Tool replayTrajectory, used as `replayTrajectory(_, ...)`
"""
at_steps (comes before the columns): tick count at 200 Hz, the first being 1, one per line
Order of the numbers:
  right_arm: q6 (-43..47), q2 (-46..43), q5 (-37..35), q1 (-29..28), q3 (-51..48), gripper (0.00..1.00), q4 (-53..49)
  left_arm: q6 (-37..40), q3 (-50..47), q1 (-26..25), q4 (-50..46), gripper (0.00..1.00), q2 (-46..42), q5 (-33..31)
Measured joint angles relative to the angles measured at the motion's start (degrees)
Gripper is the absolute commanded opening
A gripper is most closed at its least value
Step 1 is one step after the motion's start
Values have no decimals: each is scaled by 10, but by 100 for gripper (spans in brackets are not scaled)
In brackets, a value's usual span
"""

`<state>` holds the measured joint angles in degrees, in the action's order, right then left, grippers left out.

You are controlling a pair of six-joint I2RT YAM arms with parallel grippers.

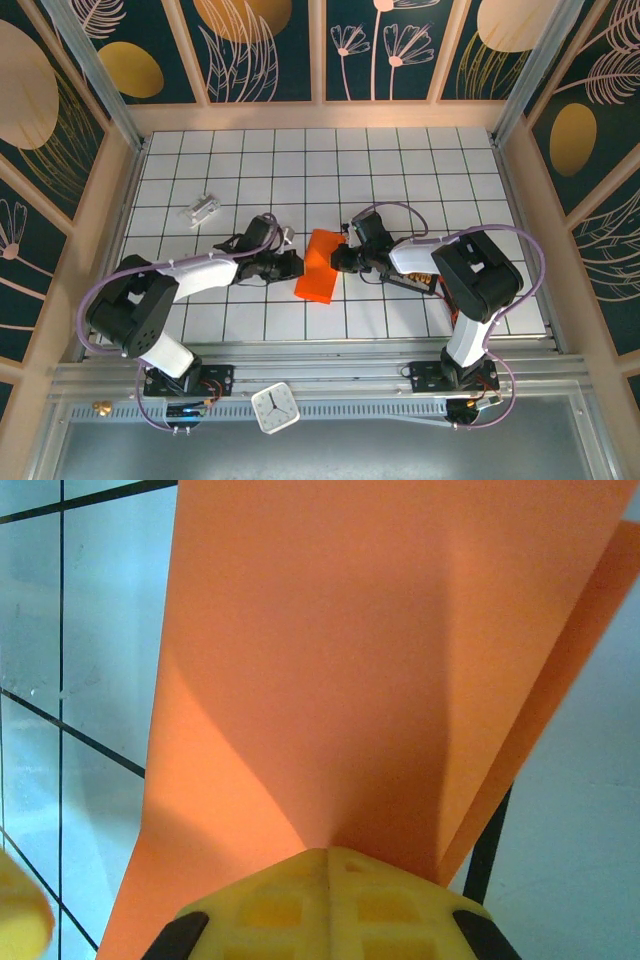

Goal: Fold a paper plane with a square sheet of paper (pick it up from the middle)
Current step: First fold the square sheet of paper in half at the center of the table.

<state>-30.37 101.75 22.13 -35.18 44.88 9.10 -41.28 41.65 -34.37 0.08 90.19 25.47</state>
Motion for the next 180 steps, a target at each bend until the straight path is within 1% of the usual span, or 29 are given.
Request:
replayTrajectory(20, 0, 0, 0, 0, 0, 0, 0, -4, -2, -5, 2, 7, 14, 5)
replayTrajectory(53, 0, 0, 0, 0, 0, 0, 0, 2, -25, -3, -6, 6, 37, -14)
replayTrajectory(92, 0, 0, 0, 0, 0, 0, 0, 21, -38, 6, -6, 6, 21, -24)
replayTrajectory(119, 0, 0, 0, 0, 0, 0, 0, 33, -45, 23, -50, 8, -11, -46)
replayTrajectory(152, 0, 0, 0, 0, 0, 0, 0, 22, -46, 18, -50, 9, -51, -30)
replayTrajectory(180, 0, -1, 0, 0, -1, 0, 0, 5, -46, -5, -20, 9, -45, -1)
